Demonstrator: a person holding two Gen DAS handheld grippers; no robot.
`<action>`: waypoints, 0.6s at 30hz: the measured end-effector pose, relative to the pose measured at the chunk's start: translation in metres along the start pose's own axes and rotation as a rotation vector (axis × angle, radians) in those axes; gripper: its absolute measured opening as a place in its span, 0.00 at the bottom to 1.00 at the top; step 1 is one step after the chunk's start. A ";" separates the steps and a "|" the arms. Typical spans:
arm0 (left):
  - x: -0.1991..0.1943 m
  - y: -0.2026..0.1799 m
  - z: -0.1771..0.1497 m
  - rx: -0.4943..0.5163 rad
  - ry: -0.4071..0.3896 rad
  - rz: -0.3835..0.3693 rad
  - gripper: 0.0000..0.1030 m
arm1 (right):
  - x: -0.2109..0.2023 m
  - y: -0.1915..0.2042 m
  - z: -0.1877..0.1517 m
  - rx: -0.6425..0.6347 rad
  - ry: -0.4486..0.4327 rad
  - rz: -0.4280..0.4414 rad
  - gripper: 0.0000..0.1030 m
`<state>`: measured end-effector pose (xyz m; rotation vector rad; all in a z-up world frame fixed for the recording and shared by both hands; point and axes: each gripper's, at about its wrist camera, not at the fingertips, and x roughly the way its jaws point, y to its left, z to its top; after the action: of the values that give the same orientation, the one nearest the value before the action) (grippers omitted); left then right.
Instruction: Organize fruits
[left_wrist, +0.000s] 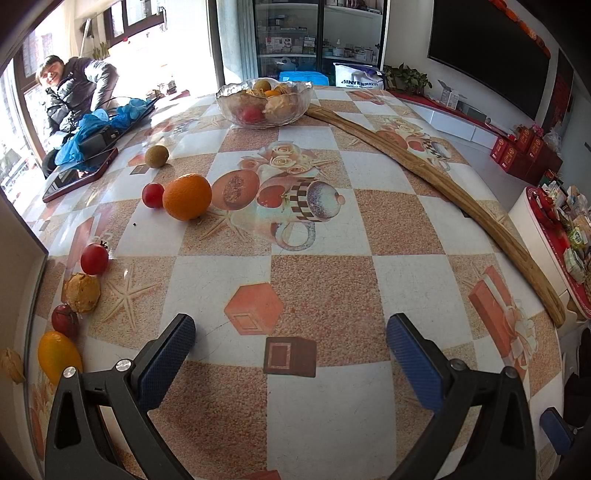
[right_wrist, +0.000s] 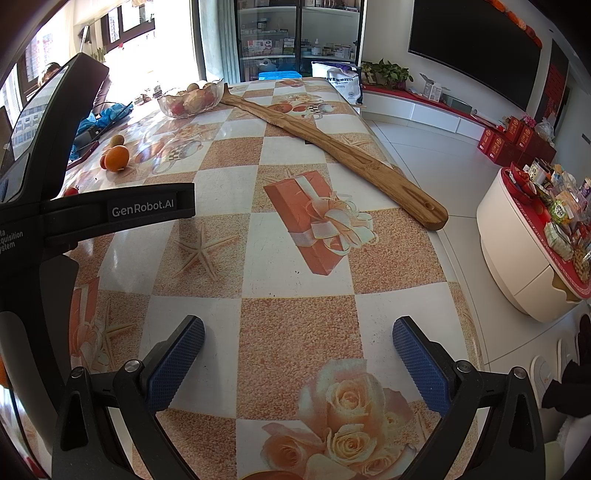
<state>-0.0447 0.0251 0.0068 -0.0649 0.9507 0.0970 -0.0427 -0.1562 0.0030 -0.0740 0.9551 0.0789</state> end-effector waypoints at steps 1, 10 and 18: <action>0.000 0.000 0.000 0.000 0.000 0.000 1.00 | 0.000 0.000 0.000 0.000 0.000 0.000 1.00; -0.002 0.004 -0.003 0.000 0.000 0.000 1.00 | 0.000 0.000 0.000 0.000 0.000 0.000 1.00; 0.000 0.000 0.000 0.000 0.000 0.000 1.00 | 0.000 0.000 0.000 0.000 0.000 0.000 1.00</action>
<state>-0.0447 0.0251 0.0067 -0.0650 0.9506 0.0970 -0.0431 -0.1563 0.0030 -0.0741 0.9550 0.0790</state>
